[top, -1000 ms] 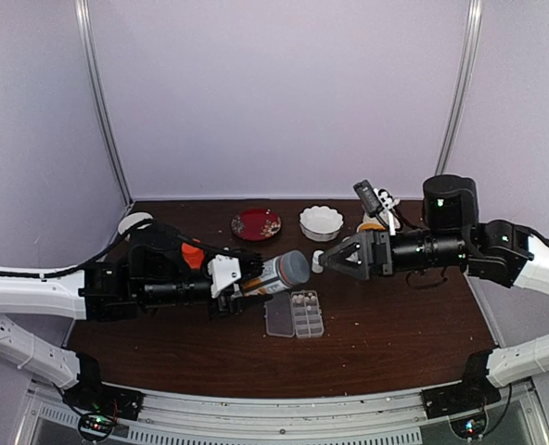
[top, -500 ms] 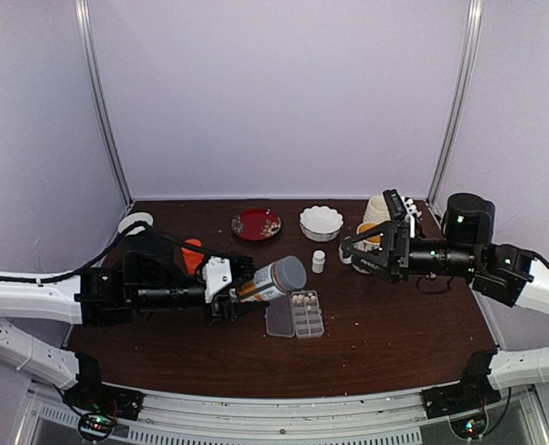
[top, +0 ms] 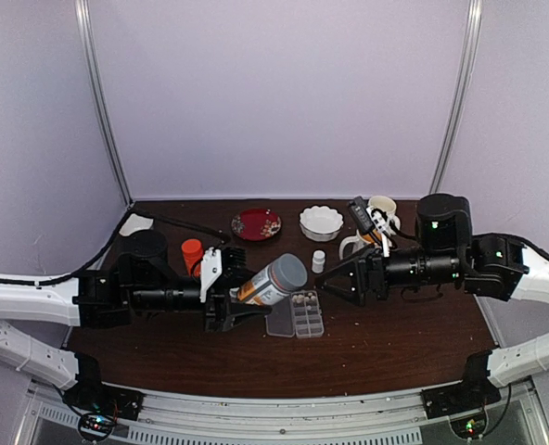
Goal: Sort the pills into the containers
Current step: Screw the lid of the pill bottle onto the pill bottle.
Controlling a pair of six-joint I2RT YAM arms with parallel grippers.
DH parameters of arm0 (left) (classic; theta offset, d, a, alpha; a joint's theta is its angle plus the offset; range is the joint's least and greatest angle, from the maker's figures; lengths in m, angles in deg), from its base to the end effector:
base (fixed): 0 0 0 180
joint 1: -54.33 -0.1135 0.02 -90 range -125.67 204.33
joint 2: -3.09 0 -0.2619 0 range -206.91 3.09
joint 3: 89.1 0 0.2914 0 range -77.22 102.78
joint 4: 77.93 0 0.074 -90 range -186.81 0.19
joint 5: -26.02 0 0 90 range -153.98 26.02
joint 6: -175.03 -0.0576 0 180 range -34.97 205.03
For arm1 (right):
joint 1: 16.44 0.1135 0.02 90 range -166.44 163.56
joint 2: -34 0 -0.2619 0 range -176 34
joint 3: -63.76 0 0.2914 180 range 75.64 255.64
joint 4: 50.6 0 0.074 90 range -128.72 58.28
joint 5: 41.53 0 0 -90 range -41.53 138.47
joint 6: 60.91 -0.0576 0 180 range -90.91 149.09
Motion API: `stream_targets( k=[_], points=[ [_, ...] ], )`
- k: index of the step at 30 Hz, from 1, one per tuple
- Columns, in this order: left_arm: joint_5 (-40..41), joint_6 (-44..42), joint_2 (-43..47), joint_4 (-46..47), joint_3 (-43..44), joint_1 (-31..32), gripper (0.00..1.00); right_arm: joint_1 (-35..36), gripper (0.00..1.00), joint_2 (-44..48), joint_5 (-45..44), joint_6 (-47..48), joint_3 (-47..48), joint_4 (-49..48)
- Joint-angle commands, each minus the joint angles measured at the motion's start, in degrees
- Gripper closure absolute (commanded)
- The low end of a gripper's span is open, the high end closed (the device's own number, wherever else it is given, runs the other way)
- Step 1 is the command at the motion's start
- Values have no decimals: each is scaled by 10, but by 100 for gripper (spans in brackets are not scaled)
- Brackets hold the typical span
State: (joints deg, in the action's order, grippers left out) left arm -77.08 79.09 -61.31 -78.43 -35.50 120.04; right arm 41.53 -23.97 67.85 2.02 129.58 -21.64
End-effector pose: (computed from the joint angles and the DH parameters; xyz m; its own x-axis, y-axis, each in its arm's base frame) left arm 0.1200 -0.2976 0.2696 0.0212 0.1981 -0.9799 0.9823 0.1785 0.0573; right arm 0.1373 0.2556 0.3291 -0.6087 -0.1636 -0.7763 -0.7714 0.3508 0.5310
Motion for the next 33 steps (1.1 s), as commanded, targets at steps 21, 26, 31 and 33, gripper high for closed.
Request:
stream_targets(
  k=[21, 26, 31, 33],
  points=[
    [-41, 74, -6, 51, -3, 0, 100, 40, 10, -24, -80, 43, 57, 26],
    [-41, 77, -13, 45, 5, -1, 100, 58, 10, -46, -94, 53, 77, 41],
    [-43, 79, -23, 35, 15, -1, 100, 78, 11, -59, -82, 66, 86, 45],
    [-44, 80, -29, 31, 19, 0, 100, 86, 10, -62, -63, 73, 86, 40]
  ],
)
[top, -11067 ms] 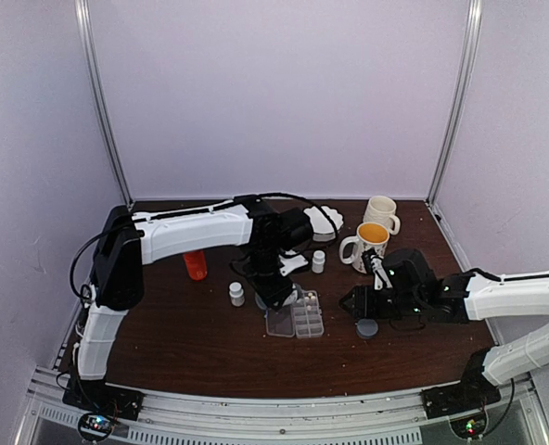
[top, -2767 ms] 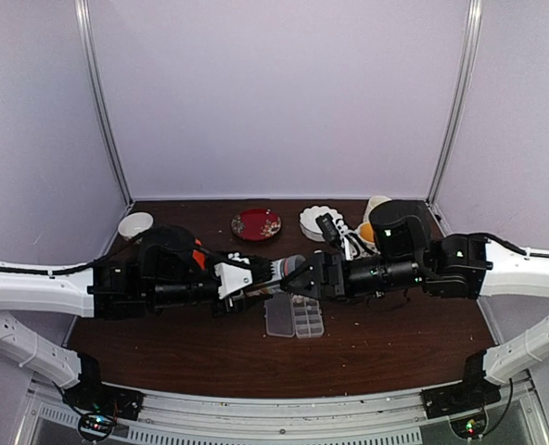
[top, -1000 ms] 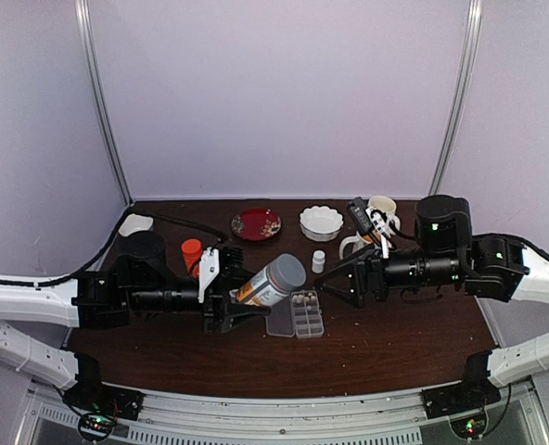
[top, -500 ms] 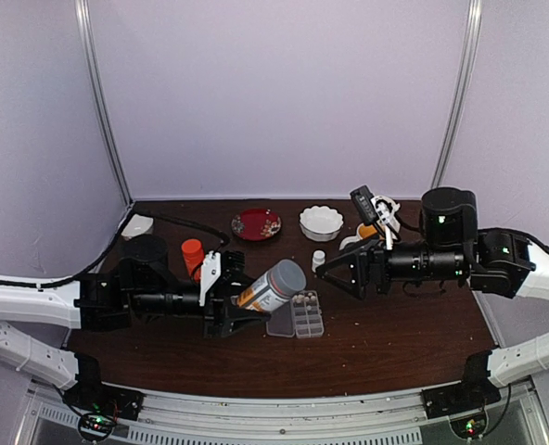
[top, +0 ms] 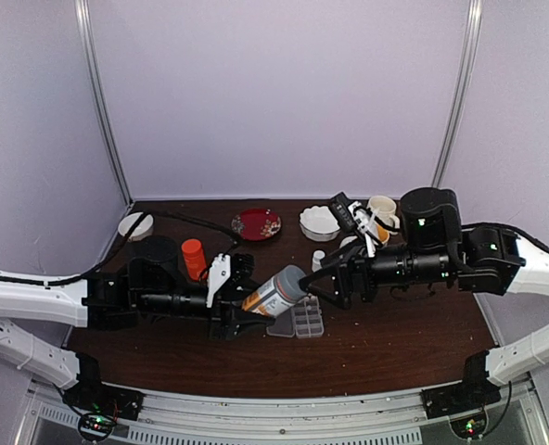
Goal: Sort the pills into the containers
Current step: Screw the lid of the pill bottle onto the pill bottle.
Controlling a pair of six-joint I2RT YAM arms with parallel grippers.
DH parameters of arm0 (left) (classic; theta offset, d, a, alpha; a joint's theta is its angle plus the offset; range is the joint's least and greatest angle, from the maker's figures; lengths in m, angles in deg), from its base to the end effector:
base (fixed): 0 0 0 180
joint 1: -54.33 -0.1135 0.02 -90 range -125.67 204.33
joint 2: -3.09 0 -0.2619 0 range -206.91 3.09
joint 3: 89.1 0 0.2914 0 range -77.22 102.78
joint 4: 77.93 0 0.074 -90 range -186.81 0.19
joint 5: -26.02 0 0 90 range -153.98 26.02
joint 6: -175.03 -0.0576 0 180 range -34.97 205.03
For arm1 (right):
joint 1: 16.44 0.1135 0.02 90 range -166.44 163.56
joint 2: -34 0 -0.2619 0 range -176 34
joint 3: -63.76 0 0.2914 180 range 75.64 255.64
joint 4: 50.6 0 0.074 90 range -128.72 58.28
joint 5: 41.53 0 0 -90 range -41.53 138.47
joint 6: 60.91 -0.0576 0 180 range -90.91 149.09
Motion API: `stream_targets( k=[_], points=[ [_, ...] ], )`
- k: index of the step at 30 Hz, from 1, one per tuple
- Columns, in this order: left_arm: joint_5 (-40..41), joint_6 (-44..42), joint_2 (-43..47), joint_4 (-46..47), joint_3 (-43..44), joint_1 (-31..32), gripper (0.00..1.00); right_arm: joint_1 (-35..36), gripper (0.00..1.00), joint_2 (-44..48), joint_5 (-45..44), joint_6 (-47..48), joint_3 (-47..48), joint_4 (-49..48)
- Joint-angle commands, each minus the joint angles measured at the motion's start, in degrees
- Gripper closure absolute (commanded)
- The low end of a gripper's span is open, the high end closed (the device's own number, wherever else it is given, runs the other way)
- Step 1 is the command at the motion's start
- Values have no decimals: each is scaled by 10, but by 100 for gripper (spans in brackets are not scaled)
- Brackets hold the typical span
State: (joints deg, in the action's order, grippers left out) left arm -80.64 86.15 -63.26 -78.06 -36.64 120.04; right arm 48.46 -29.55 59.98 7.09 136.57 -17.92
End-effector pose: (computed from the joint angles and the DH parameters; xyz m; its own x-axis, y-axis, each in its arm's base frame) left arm 0.1179 -0.3013 0.2522 -0.1189 0.2180 -0.9687 0.9855 0.1448 -0.0884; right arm 0.1214 0.2862 0.3430 -0.5178 -0.2401 -0.8211 -0.8316 0.3665 0.4173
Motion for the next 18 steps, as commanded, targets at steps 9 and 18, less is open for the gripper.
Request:
stream_targets(
  k=[9, 18],
  points=[
    [-10, 13, -25, 27, 34, -1, 100, 21, 9, 25, 51, 14, -5, -35],
    [-36, 9, -32, 30, 38, -1, 100, -12, 10, 28, 115, 32, 8, 16]
  ],
)
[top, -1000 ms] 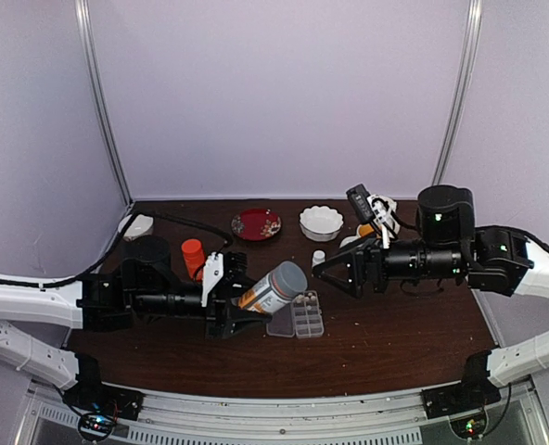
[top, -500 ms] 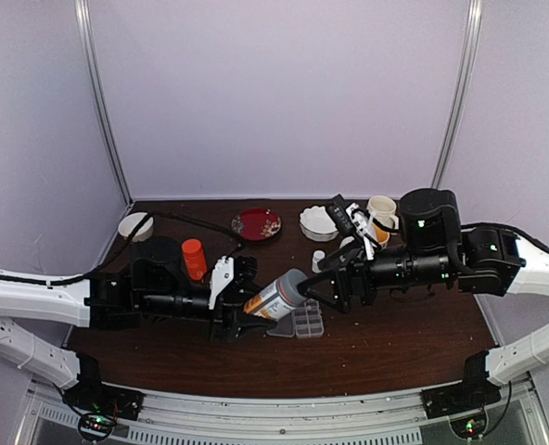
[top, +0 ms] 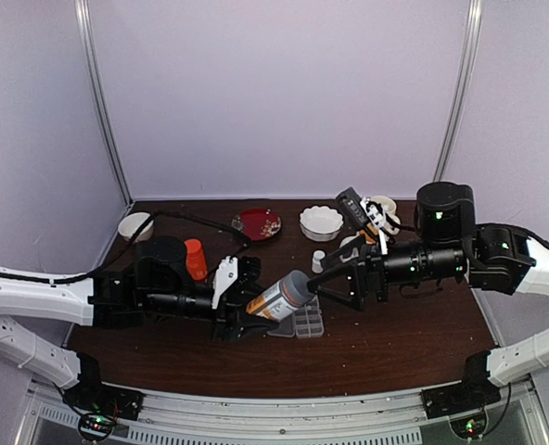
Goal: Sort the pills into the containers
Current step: Screw the lid of the pill bottle onto the pill bottle.
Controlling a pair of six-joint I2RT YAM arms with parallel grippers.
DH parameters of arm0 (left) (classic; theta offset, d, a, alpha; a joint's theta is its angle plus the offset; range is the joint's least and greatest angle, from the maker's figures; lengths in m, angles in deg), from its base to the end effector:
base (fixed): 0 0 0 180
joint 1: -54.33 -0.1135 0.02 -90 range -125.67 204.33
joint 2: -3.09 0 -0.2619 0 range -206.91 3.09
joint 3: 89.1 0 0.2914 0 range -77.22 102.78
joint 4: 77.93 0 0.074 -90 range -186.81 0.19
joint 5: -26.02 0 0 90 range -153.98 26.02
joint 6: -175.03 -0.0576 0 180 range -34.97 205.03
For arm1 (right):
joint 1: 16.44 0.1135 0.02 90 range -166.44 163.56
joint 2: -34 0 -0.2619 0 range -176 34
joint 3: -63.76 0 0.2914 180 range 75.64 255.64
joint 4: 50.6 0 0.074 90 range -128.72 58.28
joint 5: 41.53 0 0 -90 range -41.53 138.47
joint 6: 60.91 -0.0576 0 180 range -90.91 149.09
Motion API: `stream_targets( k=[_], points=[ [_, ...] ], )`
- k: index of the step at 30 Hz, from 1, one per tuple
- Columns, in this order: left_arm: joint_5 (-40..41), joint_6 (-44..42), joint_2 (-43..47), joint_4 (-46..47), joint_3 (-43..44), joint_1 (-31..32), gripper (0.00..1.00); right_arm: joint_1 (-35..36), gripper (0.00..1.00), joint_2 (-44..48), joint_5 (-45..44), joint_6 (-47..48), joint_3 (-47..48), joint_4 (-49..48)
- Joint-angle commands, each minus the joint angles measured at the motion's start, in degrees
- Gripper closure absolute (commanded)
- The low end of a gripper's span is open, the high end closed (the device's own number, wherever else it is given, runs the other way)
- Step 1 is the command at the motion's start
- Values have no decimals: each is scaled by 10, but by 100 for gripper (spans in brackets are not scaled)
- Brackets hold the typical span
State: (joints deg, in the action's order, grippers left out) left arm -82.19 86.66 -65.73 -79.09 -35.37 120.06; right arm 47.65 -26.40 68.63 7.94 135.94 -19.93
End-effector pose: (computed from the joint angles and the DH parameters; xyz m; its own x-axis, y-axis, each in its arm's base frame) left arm 0.1194 -0.3085 0.2458 -0.1431 0.2517 -0.9572 0.9856 0.1242 -0.1147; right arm 0.1120 0.2759 0.3592 -0.4880 -0.2294 -0.8421 -0.8693 0.2141 0.4454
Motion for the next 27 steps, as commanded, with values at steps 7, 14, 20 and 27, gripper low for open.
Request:
stream_targets(
  k=[7, 14, 20, 27],
  points=[
    [-46, 4, -15, 38, 34, -1, 100, -4, 10, -20, 46, 105, 50, 95],
    [-81, 0, -28, 16, 51, -1, 100, 3, 17, -53, 59, 196, 99, 174],
    [-112, -10, -42, -31, 77, -1, 100, 10, 21, -87, 36, 273, 141, 240],
    [-130, -10, -60, -49, 90, -1, 100, 19, 23, -90, 49, 334, 127, 222]
  ],
)
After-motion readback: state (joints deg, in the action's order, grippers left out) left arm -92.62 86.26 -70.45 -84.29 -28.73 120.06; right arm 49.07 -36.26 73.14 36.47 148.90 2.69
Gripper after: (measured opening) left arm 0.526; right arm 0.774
